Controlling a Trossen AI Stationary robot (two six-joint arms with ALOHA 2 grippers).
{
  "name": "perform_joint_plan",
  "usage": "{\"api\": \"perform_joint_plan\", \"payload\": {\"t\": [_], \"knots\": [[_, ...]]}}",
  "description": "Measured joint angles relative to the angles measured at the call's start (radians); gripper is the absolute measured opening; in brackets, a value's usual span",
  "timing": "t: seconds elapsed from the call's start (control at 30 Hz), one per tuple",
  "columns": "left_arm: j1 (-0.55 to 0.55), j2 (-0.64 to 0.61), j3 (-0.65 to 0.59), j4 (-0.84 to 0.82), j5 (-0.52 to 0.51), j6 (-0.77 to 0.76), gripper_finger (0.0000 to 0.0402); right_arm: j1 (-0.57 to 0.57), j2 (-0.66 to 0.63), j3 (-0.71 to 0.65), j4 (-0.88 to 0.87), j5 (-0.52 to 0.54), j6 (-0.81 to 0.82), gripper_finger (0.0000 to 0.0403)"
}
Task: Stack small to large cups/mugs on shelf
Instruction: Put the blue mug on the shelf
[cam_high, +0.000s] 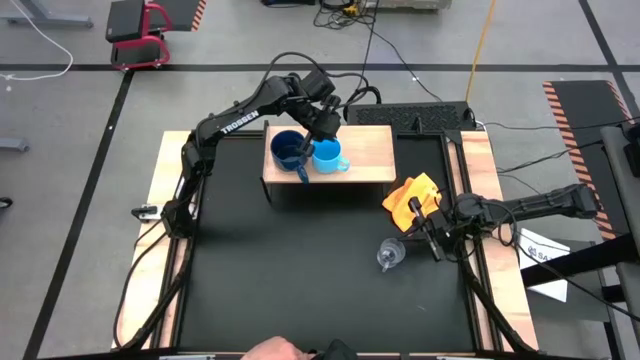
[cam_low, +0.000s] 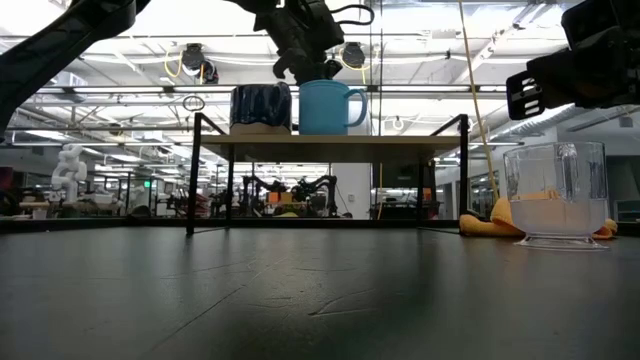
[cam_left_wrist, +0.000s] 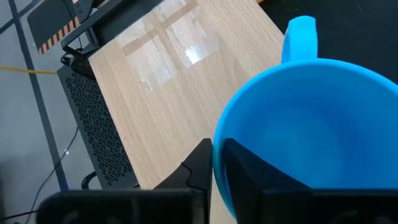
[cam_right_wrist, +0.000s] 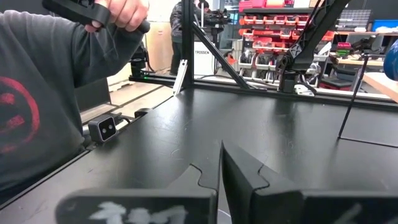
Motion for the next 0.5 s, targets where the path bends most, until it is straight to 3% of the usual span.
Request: {"api": "perform_joint_plan", "payload": {"t": [0.17, 0.5], "knots": [[0.0, 0.001, 0.0, -0.008, 0.008, -0.013, 0.0054, 0.0, 0.0, 0.0, 0.0, 0.0, -0.001, 0.0009], [0.0, 0.002, -0.001, 0.0, 0.009, -0.022, 0.0125, 0.0, 0.0, 0.0, 0.0, 0.0, -0.002, 0.0009]]}}
